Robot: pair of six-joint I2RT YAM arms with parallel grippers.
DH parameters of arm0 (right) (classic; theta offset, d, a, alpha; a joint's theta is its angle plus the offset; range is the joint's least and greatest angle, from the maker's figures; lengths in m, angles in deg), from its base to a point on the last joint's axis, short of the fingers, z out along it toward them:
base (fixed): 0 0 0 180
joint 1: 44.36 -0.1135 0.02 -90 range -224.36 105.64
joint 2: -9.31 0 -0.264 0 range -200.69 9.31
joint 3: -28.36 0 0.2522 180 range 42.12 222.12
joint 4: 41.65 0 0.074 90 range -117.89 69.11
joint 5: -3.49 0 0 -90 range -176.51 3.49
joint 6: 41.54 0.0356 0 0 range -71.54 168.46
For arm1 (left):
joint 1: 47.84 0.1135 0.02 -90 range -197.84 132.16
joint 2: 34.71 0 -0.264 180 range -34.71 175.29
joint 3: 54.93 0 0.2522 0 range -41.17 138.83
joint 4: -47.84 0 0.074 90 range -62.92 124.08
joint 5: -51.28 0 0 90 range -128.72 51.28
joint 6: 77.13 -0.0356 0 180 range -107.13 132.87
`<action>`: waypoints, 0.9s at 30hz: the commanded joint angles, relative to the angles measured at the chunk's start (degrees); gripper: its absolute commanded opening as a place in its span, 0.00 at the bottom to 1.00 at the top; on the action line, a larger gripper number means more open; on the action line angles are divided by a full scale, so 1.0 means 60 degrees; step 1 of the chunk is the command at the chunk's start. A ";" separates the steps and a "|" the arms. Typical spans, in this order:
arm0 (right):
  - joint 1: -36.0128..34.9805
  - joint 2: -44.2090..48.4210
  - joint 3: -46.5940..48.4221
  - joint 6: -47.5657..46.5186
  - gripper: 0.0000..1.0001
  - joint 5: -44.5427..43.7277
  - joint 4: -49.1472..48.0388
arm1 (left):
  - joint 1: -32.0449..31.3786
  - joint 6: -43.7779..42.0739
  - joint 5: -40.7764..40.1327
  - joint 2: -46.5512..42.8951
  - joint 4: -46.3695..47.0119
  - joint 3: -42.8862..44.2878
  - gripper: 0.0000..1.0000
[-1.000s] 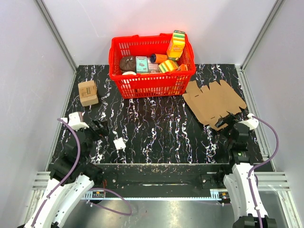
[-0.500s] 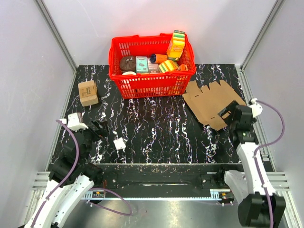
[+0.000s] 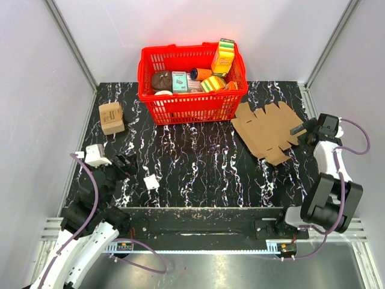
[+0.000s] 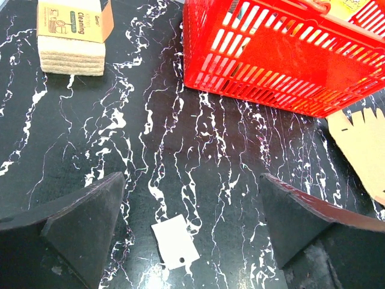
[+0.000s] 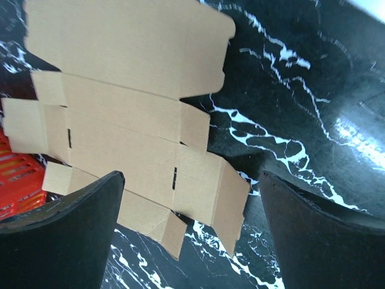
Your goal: Fold the paper box
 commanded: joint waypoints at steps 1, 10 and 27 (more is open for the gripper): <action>0.0236 -0.0523 0.0389 0.0221 1.00 0.0899 0.0360 | -0.0063 -0.0132 0.0096 -0.0174 0.0294 0.0153 0.99; 0.0661 -0.1328 0.0228 0.0149 0.98 0.1631 -0.0035 | -0.0180 -0.0132 0.0067 -0.0437 0.0294 0.0109 0.99; 0.0691 -0.2662 -0.0241 0.0046 0.72 0.2334 -0.1412 | -0.0283 -0.0117 0.0184 -0.0511 0.0367 0.0050 0.99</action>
